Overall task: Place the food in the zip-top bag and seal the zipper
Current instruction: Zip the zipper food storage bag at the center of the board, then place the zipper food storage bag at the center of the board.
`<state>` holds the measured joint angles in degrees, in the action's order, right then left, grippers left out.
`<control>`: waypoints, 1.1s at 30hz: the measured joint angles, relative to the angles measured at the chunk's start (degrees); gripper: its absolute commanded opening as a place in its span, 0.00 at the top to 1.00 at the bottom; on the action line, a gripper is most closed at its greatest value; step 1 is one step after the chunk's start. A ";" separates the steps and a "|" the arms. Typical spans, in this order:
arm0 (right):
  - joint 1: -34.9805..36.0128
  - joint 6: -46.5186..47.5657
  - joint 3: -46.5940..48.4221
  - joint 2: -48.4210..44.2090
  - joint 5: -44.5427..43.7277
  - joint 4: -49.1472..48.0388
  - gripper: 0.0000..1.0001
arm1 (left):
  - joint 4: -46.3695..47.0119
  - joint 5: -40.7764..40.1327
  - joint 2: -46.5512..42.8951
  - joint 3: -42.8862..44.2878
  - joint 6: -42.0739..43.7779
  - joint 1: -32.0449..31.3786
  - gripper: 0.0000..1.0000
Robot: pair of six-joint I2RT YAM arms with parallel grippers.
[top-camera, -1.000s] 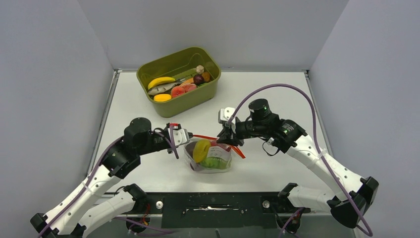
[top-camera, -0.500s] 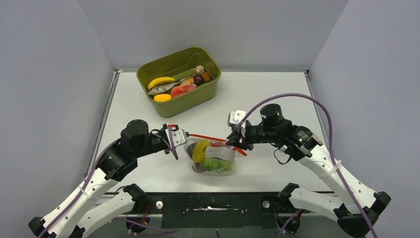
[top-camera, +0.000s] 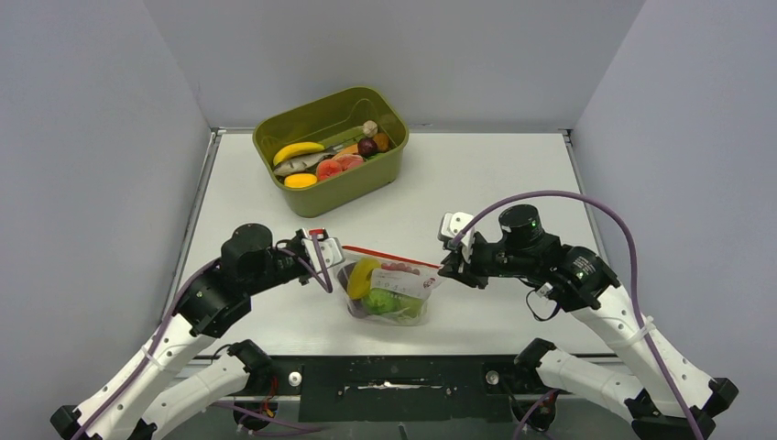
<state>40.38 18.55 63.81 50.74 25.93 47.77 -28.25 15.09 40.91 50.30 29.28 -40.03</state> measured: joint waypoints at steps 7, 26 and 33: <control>-0.28 0.26 0.79 -1.51 -3.41 4.00 0.99 | -0.70 -1.29 -0.74 0.02 0.13 0.00 1.00; -0.22 -5.29 0.55 -8.98 -1.64 1.49 0.99 | 0.48 5.14 -6.86 -1.03 -4.98 0.00 1.00; -0.33 -14.56 -5.79 -11.32 -1.09 -5.20 1.00 | 2.25 4.81 -7.98 -5.49 -9.38 0.46 0.79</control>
<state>40.05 3.99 58.02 39.42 24.84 42.57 -26.00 19.90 32.93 44.82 19.90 -39.57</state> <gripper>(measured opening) 0.133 0.061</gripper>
